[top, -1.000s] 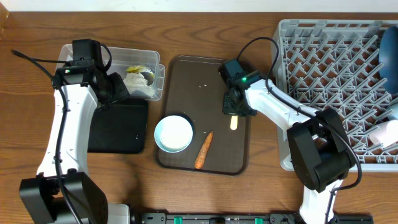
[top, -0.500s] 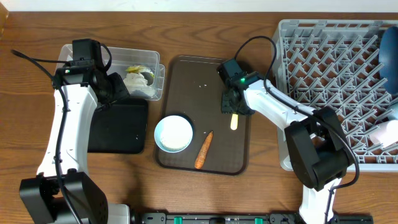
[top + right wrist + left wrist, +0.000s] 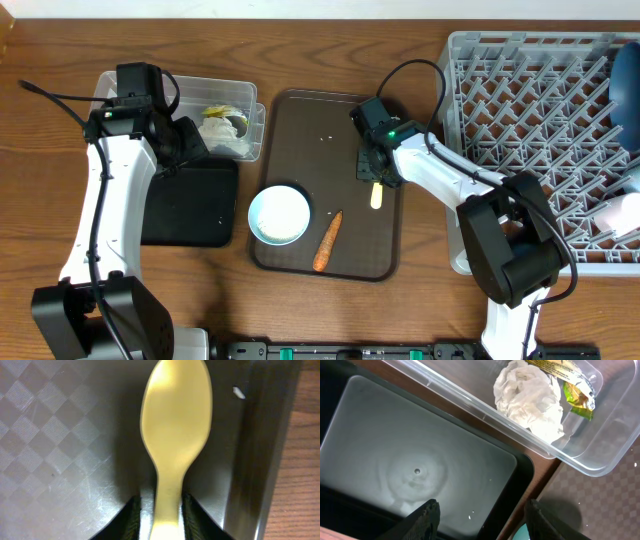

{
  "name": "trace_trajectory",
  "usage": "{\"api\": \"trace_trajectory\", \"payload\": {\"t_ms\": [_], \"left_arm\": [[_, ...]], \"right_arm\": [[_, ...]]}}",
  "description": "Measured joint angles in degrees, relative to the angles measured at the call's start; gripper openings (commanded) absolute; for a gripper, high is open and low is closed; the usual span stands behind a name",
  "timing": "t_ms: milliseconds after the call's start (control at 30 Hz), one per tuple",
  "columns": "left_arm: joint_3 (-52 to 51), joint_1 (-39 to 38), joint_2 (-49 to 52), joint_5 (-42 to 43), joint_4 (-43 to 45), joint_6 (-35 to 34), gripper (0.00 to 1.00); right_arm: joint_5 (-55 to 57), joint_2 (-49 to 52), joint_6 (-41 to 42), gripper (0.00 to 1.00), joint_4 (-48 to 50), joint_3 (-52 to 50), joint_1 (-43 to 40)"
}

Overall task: Sort waste into correct bins and load items into the dishwasher rack
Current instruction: 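Carry the spoon with right gripper and drop it into the rack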

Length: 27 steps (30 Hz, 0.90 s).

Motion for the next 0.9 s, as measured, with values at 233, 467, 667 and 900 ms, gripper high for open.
{"api": "trace_trajectory", "payload": {"t_ms": [233,467,667,900], "left_arm": [[0.00,0.00,0.00,0.00,0.02,0.00,0.57],[0.00,0.00,0.00,0.00,0.02,0.00,0.57],[0.00,0.00,0.00,0.00,0.02,0.00,0.57],[0.00,0.00,0.00,0.00,0.02,0.00,0.57]], "right_arm": [[-1.16,-0.04,-0.07,0.08,0.13,0.00,0.00],[-2.16,-0.55,-1.25,0.06,0.17,-0.28,-0.02],[-3.78,-3.21,-4.83,0.06,-0.37,-1.42,-0.15],[-5.75,-10.36,-11.85,0.06,-2.08,-1.46,-2.58]]}}
